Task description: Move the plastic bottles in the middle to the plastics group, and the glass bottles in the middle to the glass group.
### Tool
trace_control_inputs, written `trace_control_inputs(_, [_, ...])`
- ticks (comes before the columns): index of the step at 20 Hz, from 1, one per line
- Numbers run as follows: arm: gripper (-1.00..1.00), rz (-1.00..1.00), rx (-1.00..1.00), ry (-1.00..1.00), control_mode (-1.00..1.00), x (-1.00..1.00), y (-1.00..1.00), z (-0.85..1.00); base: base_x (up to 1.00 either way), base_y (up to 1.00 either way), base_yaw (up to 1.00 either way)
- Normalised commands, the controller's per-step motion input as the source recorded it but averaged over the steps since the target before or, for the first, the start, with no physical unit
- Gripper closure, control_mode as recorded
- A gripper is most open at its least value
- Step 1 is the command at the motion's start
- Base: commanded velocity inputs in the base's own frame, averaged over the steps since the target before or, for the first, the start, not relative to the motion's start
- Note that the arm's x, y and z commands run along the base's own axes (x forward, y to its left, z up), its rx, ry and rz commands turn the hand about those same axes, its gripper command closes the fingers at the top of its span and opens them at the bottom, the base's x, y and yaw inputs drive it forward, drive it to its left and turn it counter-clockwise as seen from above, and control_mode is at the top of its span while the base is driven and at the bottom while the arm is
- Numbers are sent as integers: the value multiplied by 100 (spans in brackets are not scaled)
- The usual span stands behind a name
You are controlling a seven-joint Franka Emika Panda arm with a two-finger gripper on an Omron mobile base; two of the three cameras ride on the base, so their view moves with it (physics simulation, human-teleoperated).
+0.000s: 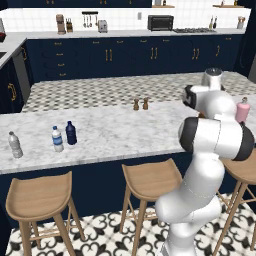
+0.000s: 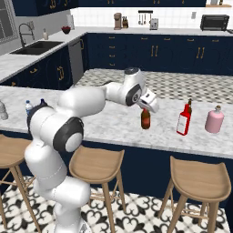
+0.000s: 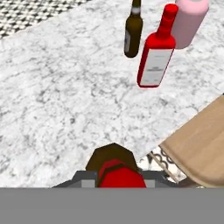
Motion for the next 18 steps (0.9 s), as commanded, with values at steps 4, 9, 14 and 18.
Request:
trace_control_inputs(4, [100,0,0,2,-100,-4,-81,8,0,0,0])
trace_control_inputs(9, [100,-1,0,9,-100,0,-70,0,0,0,0])
trace_control_inputs(14, [100,-1,0,7,-100,3,-47,-3,0,0,0])
trace_control_inputs(18, [100,0,0,0,-100,11,-42,-12,0,0,0])
